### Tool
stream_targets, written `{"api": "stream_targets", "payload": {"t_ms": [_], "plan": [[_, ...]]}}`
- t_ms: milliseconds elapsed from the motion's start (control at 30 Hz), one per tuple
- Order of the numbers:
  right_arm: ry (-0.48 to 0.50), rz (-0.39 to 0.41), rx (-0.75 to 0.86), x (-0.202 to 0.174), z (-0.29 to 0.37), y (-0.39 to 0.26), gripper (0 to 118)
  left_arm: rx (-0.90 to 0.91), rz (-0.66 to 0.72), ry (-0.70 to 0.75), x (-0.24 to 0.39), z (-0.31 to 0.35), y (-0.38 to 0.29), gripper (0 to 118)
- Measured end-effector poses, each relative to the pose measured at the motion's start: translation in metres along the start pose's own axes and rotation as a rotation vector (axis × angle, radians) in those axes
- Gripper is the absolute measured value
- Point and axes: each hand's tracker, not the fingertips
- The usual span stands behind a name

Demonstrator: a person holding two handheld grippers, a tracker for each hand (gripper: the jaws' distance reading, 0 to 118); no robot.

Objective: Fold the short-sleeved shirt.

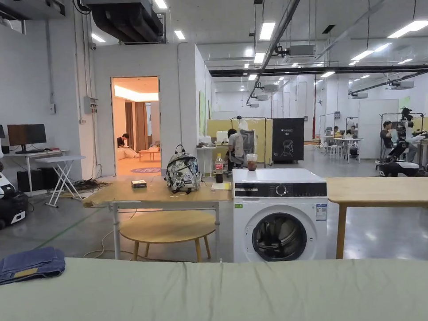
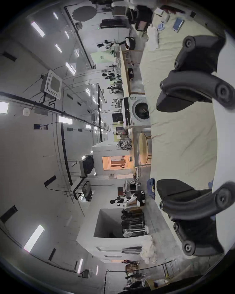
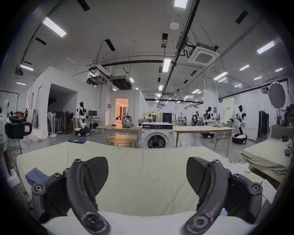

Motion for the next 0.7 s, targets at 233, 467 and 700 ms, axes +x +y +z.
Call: {"api": "stream_targets", "payload": {"t_ms": [233, 467, 700], "plan": [[0.003, 0.035, -0.029, -0.0067, 0.0003, -0.0005, 102, -0.025, -0.004, -0.053, 0.0063, -0.0032, 0.0041, 88], [0.012, 0.025, -0.019, -0.0094, 0.0019, 0.0019, 102, -0.037, -0.005, -0.045, 0.0052, -0.0012, 0.003, 88], [-0.005, 0.014, -0.037, -0.0101, -0.0001, 0.0047, 102, -0.034, 0.011, -0.048, 0.0032, -0.0002, 0.0038, 88]]}}
